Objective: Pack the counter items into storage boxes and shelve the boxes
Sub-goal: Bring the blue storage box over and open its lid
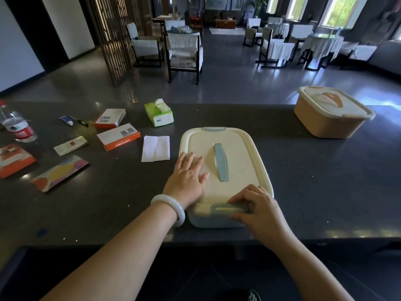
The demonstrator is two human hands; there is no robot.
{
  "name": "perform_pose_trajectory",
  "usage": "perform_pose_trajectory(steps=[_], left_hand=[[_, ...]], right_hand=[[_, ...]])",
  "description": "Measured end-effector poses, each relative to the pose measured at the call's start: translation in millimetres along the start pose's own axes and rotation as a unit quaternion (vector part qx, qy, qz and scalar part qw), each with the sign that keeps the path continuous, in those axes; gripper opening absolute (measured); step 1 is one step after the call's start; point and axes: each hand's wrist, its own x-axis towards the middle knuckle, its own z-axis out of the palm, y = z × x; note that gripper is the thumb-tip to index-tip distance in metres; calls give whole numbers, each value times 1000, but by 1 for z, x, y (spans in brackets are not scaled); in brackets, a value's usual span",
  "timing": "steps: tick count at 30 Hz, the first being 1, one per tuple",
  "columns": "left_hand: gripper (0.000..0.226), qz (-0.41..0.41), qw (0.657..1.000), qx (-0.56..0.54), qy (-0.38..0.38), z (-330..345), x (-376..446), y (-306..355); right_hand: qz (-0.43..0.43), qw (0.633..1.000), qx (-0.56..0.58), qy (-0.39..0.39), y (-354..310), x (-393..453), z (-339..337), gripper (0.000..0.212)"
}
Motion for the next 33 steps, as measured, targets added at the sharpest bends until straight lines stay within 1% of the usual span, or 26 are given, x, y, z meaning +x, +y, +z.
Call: perform_pose_trajectory(steps=[3,6,10,13,15,17,18,20,22,26,29,31,32,33], left_hand=[[59,1,1000,-10,-9,-2,-2,1],[58,4,1000,-14,-15,-5,-4,3],[58,3,999,-3,-33,-11,-5,5],[58,-6,998,32,-60,-18,-2,6],[55,1,997,61,-46,-25,4,8],[52,9,997,79,-15,-36,18,11],[53,10,996,83,-15,-40,28,12],[58,7,995,90,-39,-47,49,13],[61,-1,994,96,-60,-47,68,11],[67,-15,990,104,-90,-32,86,3],[68,-19,989,125,-72,-13,84,-2],[65,-17,989,139,-55,-5,83,-5],[64,-18,989,134,-52,-3,84,-7],[64,-18,990,125,-56,-3,85,-7]], right_hand=[[-7,1000,7,25,2,-6,3,35],[-15,999,17,34,2,-9,3,36],[-30,1000,10,0,2,-7,-3,35],[6,998,49,-24,3,2,-12,30],[31,998,49,-14,4,16,-20,24],[30,1000,5,0,6,41,-28,20],[28,999,-16,6,6,56,-32,19],[20,999,-38,16,5,93,-37,19],[4,998,-55,14,7,132,-36,25],[2,993,-115,-35,20,204,-20,49],[6,982,-166,-94,31,247,-5,64],[27,976,-170,-135,38,267,4,69],[41,975,-163,-147,41,273,7,67],[53,974,-159,-149,44,277,10,61]])
